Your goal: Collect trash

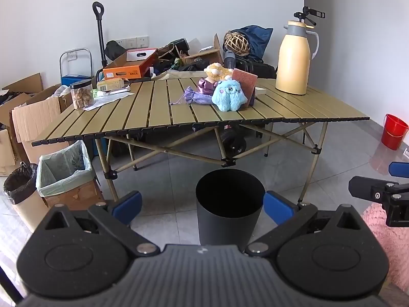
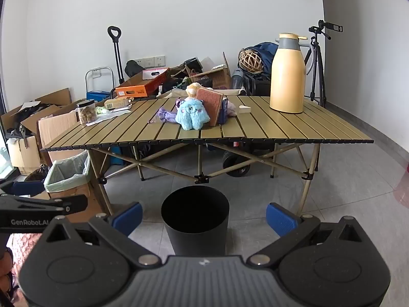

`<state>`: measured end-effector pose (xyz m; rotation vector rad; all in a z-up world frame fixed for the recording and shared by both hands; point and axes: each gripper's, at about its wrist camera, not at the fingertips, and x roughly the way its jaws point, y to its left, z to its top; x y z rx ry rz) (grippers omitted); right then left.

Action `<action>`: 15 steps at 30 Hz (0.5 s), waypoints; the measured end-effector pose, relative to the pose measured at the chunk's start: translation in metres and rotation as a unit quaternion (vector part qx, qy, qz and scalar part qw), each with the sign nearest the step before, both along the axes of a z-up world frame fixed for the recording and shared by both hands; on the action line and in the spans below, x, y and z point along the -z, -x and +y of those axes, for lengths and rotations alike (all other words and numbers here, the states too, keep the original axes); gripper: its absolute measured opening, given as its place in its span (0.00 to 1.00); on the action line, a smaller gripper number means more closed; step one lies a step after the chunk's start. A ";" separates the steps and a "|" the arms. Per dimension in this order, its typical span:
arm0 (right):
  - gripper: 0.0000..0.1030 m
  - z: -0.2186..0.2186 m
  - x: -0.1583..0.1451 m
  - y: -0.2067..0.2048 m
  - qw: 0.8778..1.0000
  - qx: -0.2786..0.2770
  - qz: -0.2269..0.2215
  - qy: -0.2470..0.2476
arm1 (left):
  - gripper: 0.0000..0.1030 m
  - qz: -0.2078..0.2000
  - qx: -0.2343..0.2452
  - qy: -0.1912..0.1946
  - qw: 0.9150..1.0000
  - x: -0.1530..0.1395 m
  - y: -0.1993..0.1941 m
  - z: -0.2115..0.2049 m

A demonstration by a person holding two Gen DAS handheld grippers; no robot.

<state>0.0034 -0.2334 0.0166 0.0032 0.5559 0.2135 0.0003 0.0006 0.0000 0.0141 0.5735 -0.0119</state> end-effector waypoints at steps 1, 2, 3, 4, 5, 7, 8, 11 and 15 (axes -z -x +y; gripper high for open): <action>1.00 0.000 0.000 0.000 1.000 0.000 0.000 0.001 | 1.00 -0.001 0.000 -0.001 1.000 0.000 0.000 0.000; 1.00 0.000 0.000 0.000 1.000 0.000 0.000 0.000 | 1.00 -0.001 0.000 -0.001 1.000 0.000 0.000 0.000; 1.00 0.000 0.000 0.000 1.000 0.000 -0.002 0.001 | 1.00 0.000 0.000 -0.002 1.000 0.000 0.000 0.000; 1.00 0.000 0.000 0.001 1.000 0.000 -0.002 0.001 | 1.00 -0.001 0.000 -0.002 1.000 0.000 0.000 0.000; 1.00 0.000 0.000 0.001 1.000 0.000 -0.002 0.001 | 1.00 -0.001 0.000 -0.003 1.000 0.000 0.000 0.000; 1.00 0.000 0.000 0.001 1.000 0.000 -0.003 0.002 | 1.00 -0.001 0.000 -0.003 1.000 0.000 0.000 -0.001; 1.00 0.000 -0.001 0.001 1.000 -0.001 -0.003 0.002 | 1.00 -0.001 -0.001 -0.004 1.000 0.000 0.001 -0.001; 1.00 0.003 -0.002 0.000 1.000 -0.003 -0.003 0.002 | 1.00 -0.002 -0.001 -0.004 1.000 0.000 0.000 -0.003; 1.00 0.006 -0.001 -0.002 1.000 -0.002 -0.002 0.002 | 1.00 -0.002 0.000 -0.004 1.000 0.000 0.000 -0.003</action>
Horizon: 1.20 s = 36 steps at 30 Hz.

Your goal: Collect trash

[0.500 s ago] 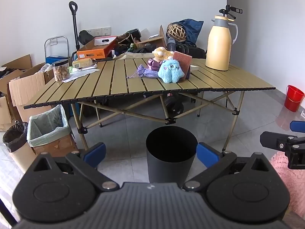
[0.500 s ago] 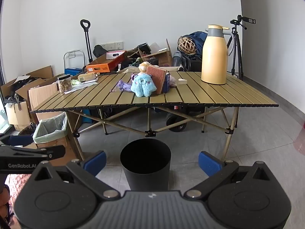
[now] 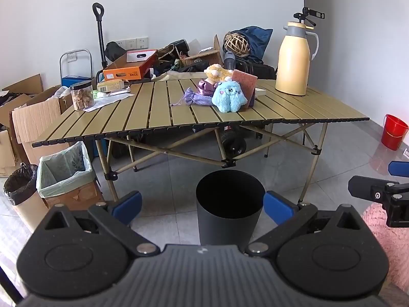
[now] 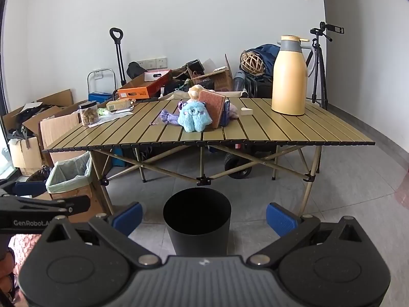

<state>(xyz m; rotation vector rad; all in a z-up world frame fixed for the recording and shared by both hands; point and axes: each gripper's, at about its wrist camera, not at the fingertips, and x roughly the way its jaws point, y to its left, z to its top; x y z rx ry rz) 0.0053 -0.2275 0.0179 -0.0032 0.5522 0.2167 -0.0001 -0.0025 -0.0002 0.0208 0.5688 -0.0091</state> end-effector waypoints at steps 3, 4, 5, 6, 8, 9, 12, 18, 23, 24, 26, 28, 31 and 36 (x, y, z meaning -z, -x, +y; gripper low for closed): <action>1.00 -0.004 0.000 0.003 1.000 0.000 -0.003 -0.001 | 1.00 0.000 0.000 0.000 1.000 0.000 0.000 0.000; 1.00 -0.005 0.000 0.004 1.000 -0.001 -0.003 -0.002 | 1.00 0.001 0.000 0.000 1.000 0.000 0.000 0.000; 1.00 -0.005 0.000 0.004 1.000 -0.001 -0.003 -0.002 | 1.00 0.001 0.000 0.000 1.000 0.000 0.000 0.000; 1.00 -0.005 0.000 0.004 1.000 -0.001 -0.003 -0.002 | 1.00 0.000 0.000 0.000 1.000 0.000 0.000 0.000; 1.00 -0.004 0.000 0.004 1.000 -0.001 -0.004 -0.002 | 1.00 0.000 0.000 0.000 1.000 0.000 0.000 0.001; 1.00 -0.004 0.000 0.004 1.000 -0.001 -0.004 -0.002 | 1.00 0.000 0.001 0.000 1.000 0.000 0.000 0.000; 1.00 -0.004 -0.001 0.004 1.000 0.000 -0.004 -0.002 | 1.00 0.000 0.000 0.001 1.000 0.000 0.000 0.001; 1.00 -0.004 -0.001 0.005 1.000 -0.001 -0.004 -0.002 | 1.00 0.000 0.000 0.000 1.000 0.000 0.000 0.001; 1.00 -0.004 0.000 0.005 1.000 -0.001 -0.005 -0.003 | 1.00 0.000 0.000 0.001 1.000 0.000 0.000 0.000; 1.00 -0.004 0.000 0.004 1.000 -0.001 -0.005 -0.002 | 1.00 0.000 0.000 0.001 1.000 0.000 0.000 0.000; 1.00 -0.004 0.000 0.004 1.000 -0.001 -0.005 -0.002 | 1.00 0.001 0.000 0.001 1.000 0.000 0.000 0.000; 1.00 -0.004 0.001 0.004 1.000 -0.001 -0.005 -0.003 | 1.00 -0.001 0.000 0.000 1.000 0.000 0.000 0.000; 1.00 -0.004 0.002 0.004 1.000 0.000 -0.005 -0.002 | 1.00 0.000 0.000 0.001 1.000 0.000 0.000 0.001; 1.00 -0.005 -0.003 0.006 1.000 0.000 -0.008 -0.002 | 1.00 0.000 0.000 0.000 1.000 -0.002 0.001 0.000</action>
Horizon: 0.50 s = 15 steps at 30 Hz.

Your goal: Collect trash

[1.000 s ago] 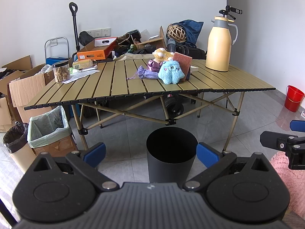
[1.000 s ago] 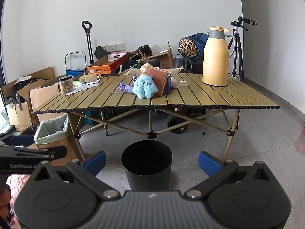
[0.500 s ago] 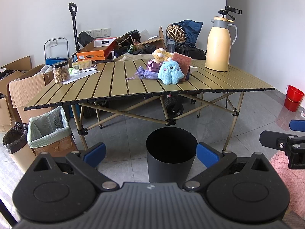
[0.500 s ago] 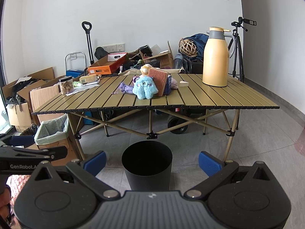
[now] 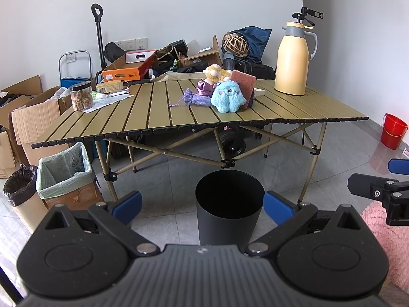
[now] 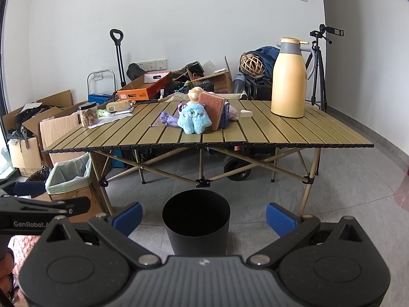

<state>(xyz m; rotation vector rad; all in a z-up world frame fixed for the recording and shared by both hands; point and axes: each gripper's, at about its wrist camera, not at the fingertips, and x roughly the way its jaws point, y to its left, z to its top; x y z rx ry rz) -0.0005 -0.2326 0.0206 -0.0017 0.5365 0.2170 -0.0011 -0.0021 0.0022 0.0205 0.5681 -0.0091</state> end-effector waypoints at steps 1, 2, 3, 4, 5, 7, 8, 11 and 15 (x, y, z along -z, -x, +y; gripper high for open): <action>1.00 0.000 -0.001 0.000 1.000 0.000 0.000 0.000 | 1.00 -0.001 0.000 0.000 1.000 -0.001 0.000 -0.001; 1.00 0.000 0.000 0.000 1.000 0.000 0.000 0.000 | 1.00 -0.001 0.000 0.000 1.000 -0.001 0.000 -0.002; 1.00 0.000 -0.001 0.000 1.000 0.000 -0.001 0.000 | 1.00 -0.001 0.000 0.000 1.000 -0.001 0.000 -0.002; 1.00 0.001 -0.001 0.001 1.000 0.000 -0.001 0.001 | 1.00 0.000 0.000 -0.001 1.000 -0.001 0.000 -0.001; 1.00 0.001 -0.002 0.001 1.000 0.000 -0.002 0.001 | 1.00 0.000 0.000 0.000 1.000 -0.001 0.000 -0.001; 1.00 0.001 -0.002 0.001 1.000 -0.001 -0.003 0.002 | 1.00 -0.001 0.000 0.000 1.000 -0.002 0.000 -0.002; 1.00 0.001 -0.002 0.001 1.000 0.000 -0.002 0.002 | 1.00 -0.001 0.000 -0.001 1.000 -0.003 -0.001 -0.002; 1.00 0.001 -0.002 0.001 1.000 -0.001 -0.003 0.002 | 1.00 -0.001 0.000 0.000 1.000 -0.003 -0.001 -0.002; 1.00 0.001 -0.003 0.002 1.000 0.000 -0.004 0.001 | 1.00 -0.002 0.000 0.000 1.000 -0.004 0.000 -0.003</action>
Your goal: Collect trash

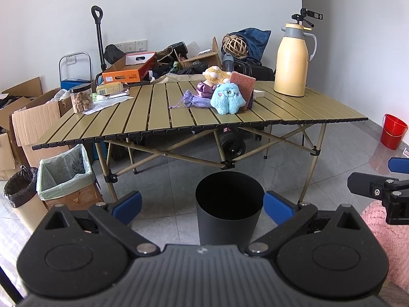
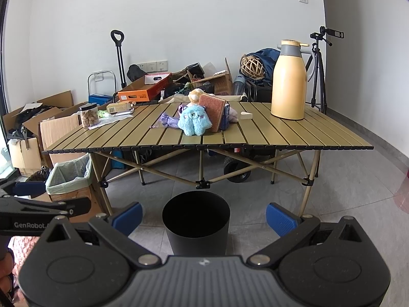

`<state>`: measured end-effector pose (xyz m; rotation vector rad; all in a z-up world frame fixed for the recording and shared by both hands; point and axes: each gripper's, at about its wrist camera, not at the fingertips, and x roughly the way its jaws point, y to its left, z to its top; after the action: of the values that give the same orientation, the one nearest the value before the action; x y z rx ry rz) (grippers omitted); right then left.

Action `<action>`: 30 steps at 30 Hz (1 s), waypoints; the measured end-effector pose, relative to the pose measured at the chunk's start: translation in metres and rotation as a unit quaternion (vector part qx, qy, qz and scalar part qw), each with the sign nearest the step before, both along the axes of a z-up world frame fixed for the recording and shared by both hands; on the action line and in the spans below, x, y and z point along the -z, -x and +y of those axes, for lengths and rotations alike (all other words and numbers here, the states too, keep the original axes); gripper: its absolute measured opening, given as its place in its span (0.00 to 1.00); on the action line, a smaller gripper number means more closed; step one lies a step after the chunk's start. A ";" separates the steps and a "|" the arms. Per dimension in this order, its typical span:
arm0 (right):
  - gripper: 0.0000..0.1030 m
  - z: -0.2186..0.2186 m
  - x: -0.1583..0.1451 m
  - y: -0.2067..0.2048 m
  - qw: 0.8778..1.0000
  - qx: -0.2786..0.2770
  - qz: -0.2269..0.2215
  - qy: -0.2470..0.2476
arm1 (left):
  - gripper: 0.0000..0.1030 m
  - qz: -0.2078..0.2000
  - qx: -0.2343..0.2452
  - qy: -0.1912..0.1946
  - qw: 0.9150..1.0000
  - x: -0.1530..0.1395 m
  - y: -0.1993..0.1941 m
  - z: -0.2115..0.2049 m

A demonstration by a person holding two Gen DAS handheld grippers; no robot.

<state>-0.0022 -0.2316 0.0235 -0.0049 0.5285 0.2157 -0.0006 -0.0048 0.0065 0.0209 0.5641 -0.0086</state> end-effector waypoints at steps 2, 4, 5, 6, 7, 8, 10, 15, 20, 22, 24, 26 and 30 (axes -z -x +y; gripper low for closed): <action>1.00 0.000 -0.001 0.000 1.000 0.000 0.000 0.000 | 1.00 0.001 0.000 0.000 1.000 -0.001 0.000 0.000; 1.00 -0.001 -0.001 0.000 1.000 0.000 -0.001 0.000 | 1.00 0.000 0.000 0.000 1.000 -0.001 0.000 0.000; 1.00 0.000 -0.001 0.000 1.000 0.000 0.000 0.000 | 1.00 0.000 0.000 0.000 1.000 -0.001 0.000 0.000; 1.00 0.000 -0.001 0.000 1.000 0.000 0.000 0.000 | 1.00 0.000 0.000 0.000 1.000 -0.001 0.000 0.000; 1.00 0.000 -0.001 0.000 1.000 0.000 0.000 0.000 | 1.00 0.000 0.000 0.000 1.000 -0.001 0.000 0.000; 1.00 0.000 -0.001 0.000 1.000 0.000 0.000 0.000 | 1.00 0.000 0.000 0.000 1.000 -0.001 0.000 0.000; 1.00 0.000 -0.002 0.000 1.000 0.001 0.000 0.000 | 1.00 0.000 0.001 0.000 1.000 -0.001 0.000 0.000; 1.00 -0.001 0.001 -0.001 1.000 0.001 0.000 0.000 | 1.00 0.000 0.000 0.000 1.000 -0.001 0.001 0.000; 1.00 -0.001 0.001 -0.001 1.000 -0.001 0.001 -0.001 | 1.00 0.001 0.002 -0.002 1.000 -0.006 0.001 -0.004; 1.00 -0.002 0.002 -0.002 1.000 -0.002 0.001 -0.001 | 1.00 0.001 0.002 -0.002 1.000 -0.006 0.000 -0.004; 1.00 -0.002 0.005 -0.002 1.000 -0.001 0.001 -0.001 | 1.00 0.001 0.002 -0.002 1.000 -0.005 0.000 -0.004; 1.00 -0.001 0.006 -0.003 1.000 -0.001 0.000 -0.002 | 1.00 0.003 0.003 -0.001 1.000 -0.004 -0.001 -0.004; 1.00 -0.001 0.010 -0.006 1.000 -0.002 0.003 -0.003 | 1.00 0.007 0.005 -0.002 1.000 0.002 -0.006 -0.004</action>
<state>0.0043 -0.2327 0.0133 0.0007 0.5341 0.2223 0.0049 -0.0085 0.0049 0.0274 0.5779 -0.0171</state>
